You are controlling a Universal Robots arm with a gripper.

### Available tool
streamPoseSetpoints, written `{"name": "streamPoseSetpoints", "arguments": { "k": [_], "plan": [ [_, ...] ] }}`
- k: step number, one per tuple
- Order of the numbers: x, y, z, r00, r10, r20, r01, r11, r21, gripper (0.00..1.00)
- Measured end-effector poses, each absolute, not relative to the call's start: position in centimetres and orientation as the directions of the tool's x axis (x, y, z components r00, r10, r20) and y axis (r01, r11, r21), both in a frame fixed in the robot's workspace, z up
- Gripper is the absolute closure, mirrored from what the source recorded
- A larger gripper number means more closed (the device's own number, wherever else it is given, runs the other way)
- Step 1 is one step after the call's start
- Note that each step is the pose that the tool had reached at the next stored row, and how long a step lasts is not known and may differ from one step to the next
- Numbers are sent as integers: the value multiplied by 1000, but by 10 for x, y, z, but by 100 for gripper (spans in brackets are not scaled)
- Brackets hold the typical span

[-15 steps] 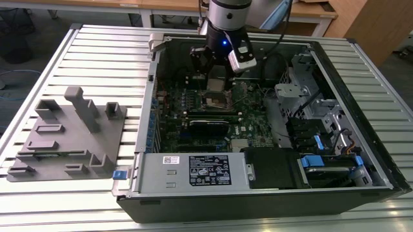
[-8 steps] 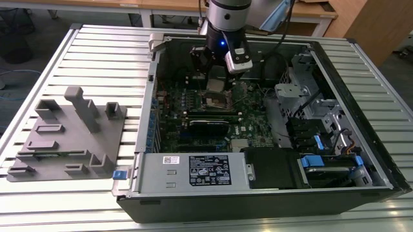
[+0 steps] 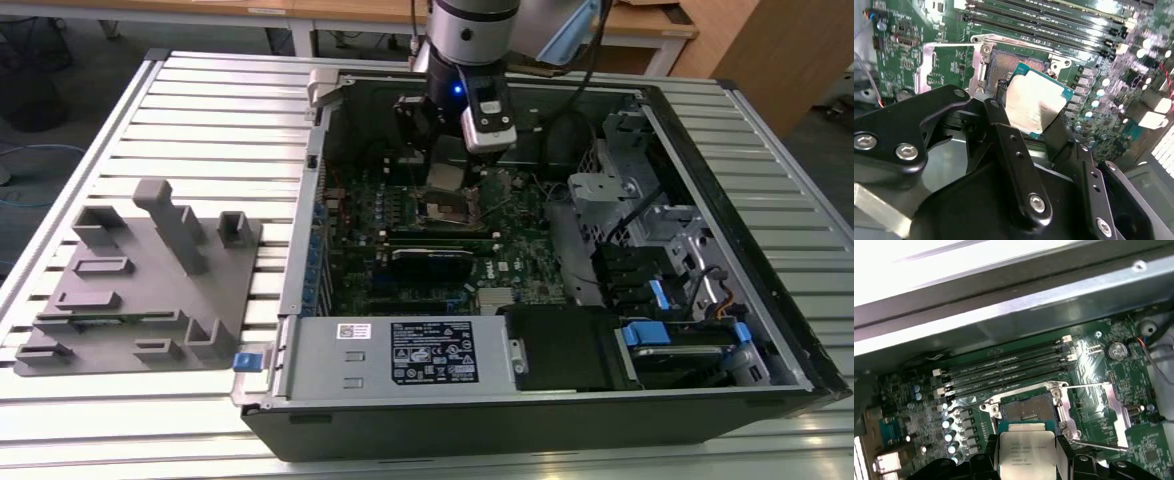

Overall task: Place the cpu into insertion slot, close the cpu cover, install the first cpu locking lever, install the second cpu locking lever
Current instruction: 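Place the cpu into insertion slot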

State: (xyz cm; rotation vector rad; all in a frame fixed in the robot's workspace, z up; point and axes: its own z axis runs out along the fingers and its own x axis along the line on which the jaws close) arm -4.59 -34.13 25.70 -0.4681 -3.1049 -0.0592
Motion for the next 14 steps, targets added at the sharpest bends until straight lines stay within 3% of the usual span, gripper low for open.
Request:
{"name": "streamPoseSetpoints", "arguments": {
  "k": [14],
  "plan": [
    [-46,-341,256,-917,399,7,399,916,37,46]
  ]
}}
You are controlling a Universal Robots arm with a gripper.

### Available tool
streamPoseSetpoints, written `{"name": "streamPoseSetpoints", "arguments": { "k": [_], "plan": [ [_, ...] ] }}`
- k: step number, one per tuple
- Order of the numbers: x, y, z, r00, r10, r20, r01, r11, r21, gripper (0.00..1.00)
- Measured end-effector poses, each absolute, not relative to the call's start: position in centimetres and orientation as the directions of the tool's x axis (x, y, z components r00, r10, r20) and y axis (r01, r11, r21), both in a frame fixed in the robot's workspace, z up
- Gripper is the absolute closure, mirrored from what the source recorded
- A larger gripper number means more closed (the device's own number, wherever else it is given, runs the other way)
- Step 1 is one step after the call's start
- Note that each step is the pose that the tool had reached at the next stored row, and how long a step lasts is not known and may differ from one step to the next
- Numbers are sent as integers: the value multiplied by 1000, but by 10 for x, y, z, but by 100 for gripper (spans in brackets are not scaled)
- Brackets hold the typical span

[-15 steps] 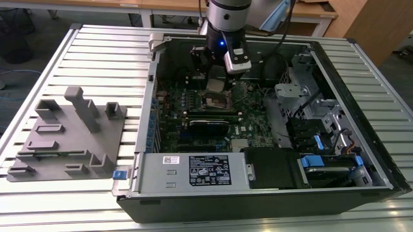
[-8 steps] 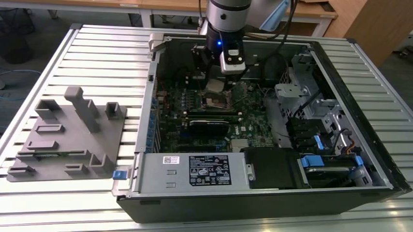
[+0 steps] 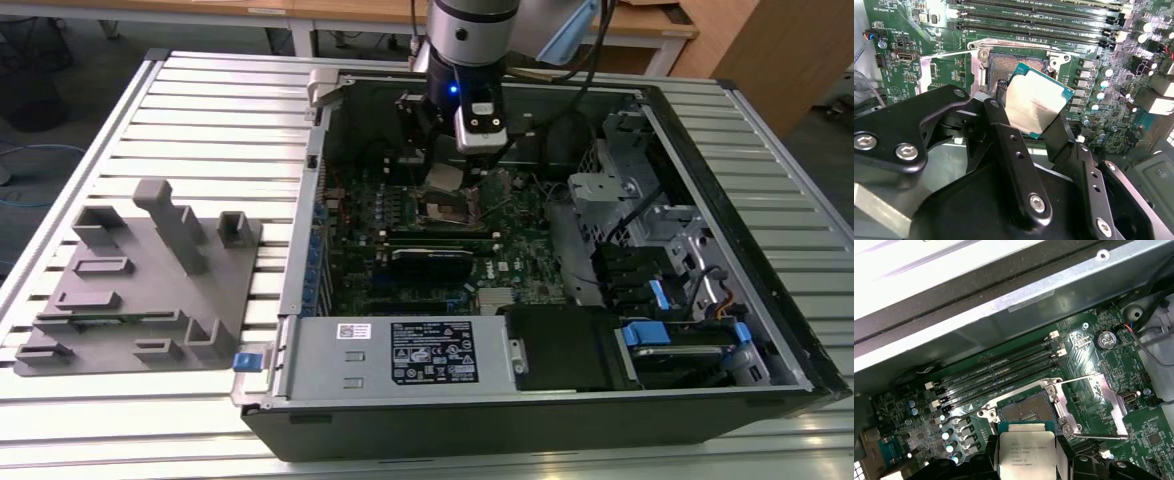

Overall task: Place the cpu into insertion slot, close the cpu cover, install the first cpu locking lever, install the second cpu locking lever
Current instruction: 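Place the cpu into insertion slot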

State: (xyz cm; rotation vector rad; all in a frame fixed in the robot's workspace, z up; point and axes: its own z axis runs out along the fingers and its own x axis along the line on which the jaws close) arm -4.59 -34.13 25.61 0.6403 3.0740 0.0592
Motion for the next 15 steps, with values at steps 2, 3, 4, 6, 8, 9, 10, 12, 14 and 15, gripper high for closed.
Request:
{"name": "streamPoseSetpoints", "arguments": {
  "k": [2,3,4,6,8,9,10,12,14,15],
  "plan": [
    [-46,-341,256,-910,415,7,414,909,37,46],
    [-46,-341,256,-903,429,7,429,903,37,46],
    [-46,-341,256,-896,444,7,444,895,37,46],
    [-46,-341,255,-879,476,7,476,879,37,46],
    [-46,-341,255,-861,509,7,509,860,37,46],
    [-46,-341,255,-851,524,7,524,851,37,46],
    [-46,-341,255,-842,540,7,540,841,37,46],
    [-46,-341,254,-822,569,7,569,821,37,46],
    [-46,-341,254,-800,599,7,599,800,37,46],
    [-46,-341,254,-790,613,7,613,789,37,46]
  ]
}}
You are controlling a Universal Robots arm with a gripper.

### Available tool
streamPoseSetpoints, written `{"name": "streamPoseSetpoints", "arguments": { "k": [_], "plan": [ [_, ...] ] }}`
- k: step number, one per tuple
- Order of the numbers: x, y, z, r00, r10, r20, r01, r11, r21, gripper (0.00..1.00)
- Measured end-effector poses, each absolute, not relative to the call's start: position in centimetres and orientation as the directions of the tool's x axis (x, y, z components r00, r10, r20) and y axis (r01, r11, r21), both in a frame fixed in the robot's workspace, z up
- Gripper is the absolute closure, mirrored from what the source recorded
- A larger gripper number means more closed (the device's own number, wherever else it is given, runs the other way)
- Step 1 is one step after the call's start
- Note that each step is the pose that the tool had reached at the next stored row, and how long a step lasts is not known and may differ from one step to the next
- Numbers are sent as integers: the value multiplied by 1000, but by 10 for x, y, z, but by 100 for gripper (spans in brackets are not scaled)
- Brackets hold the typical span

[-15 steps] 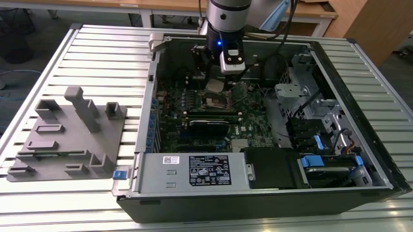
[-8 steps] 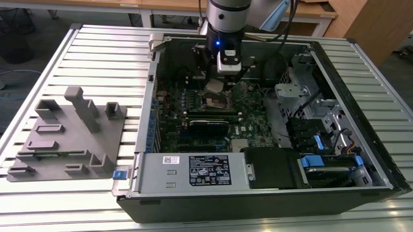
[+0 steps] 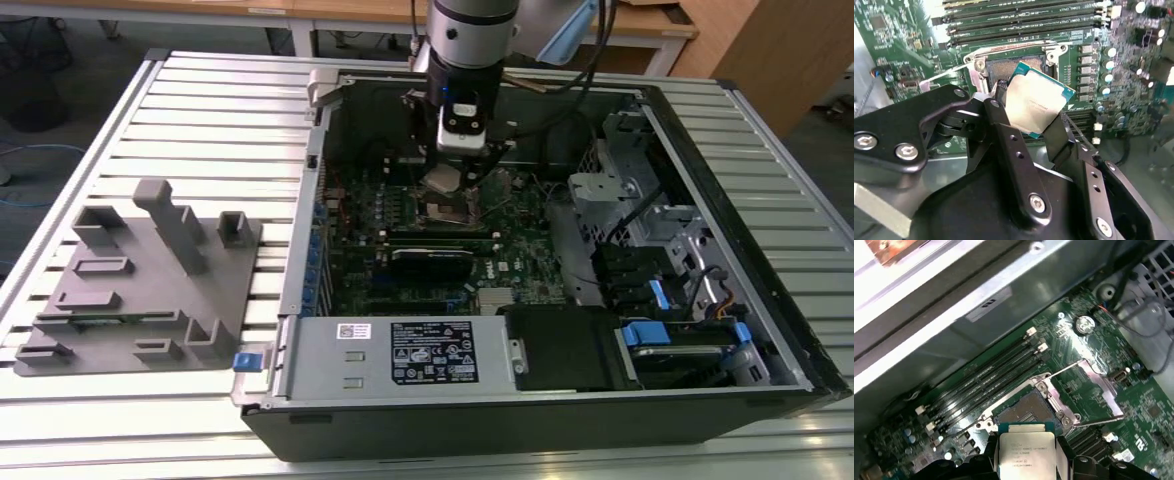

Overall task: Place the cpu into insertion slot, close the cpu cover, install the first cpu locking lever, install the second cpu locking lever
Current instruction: 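Place the cpu into insertion slot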

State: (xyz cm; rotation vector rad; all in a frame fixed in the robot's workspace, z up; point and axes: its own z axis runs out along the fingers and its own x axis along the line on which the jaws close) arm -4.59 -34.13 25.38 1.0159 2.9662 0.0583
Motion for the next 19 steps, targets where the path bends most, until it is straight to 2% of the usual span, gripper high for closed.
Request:
{"name": "streamPoseSetpoints", "arguments": {
  "k": [19],
  "plan": [
    [-46,-341,252,-541,841,7,841,540,37,46]
  ]
}}
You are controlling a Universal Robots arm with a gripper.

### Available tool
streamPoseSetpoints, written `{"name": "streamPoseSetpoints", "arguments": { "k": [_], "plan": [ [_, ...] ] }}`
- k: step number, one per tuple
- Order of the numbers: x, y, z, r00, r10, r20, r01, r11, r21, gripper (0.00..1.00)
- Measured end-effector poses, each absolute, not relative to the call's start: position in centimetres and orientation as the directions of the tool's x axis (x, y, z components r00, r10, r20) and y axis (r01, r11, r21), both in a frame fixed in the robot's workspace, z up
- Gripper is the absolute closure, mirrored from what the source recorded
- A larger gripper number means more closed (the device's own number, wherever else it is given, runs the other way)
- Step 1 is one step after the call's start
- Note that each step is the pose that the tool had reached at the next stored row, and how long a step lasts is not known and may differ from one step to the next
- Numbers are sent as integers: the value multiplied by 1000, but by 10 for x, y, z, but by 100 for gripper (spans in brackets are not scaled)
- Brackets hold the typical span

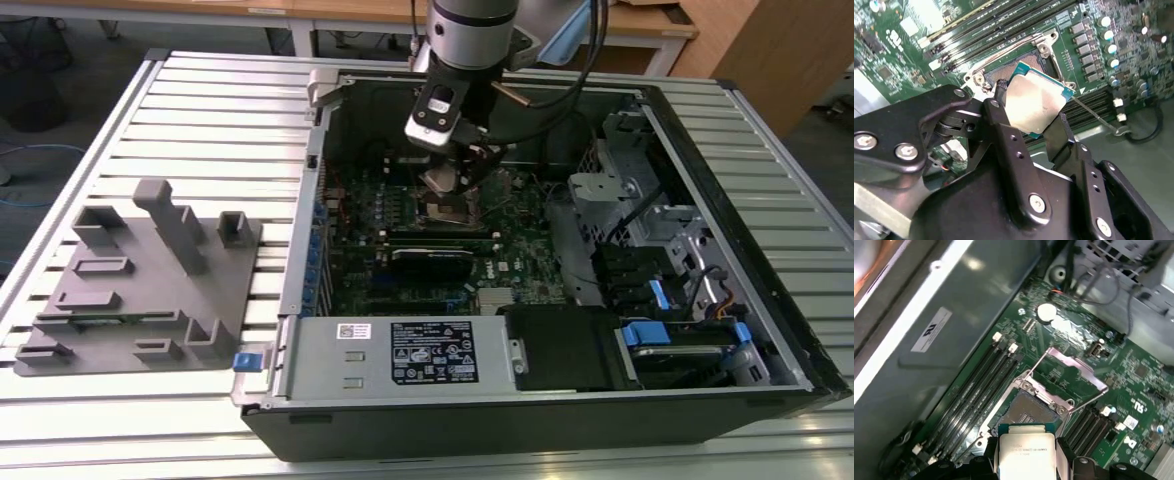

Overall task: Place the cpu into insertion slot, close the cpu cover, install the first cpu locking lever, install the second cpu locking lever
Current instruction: 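Place the cpu into insertion slot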

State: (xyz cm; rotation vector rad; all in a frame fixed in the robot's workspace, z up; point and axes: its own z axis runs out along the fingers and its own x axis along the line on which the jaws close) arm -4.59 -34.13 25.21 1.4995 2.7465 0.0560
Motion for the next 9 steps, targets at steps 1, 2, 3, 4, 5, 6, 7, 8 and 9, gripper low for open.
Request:
{"name": "streamPoseSetpoints", "arguments": {
  "k": [1,2,3,4,5,6,7,8,9],
  "plan": [
    [-46,-341,252,-533,846,7,846,532,37,46],
    [-46,-341,252,-532,847,7,846,531,37,46],
    [-46,-341,252,-532,847,7,846,531,37,46],
    [-46,-341,252,-532,847,7,847,531,37,46],
    [-46,-341,252,-531,847,7,847,531,37,46],
    [-46,-341,252,-531,847,7,847,531,37,46],
    [-46,-341,252,-531,847,7,847,531,37,46],
    [-46,-341,252,-531,847,7,847,531,37,46],
    [-46,-341,252,-531,847,7,847,530,37,46]
  ]
}}
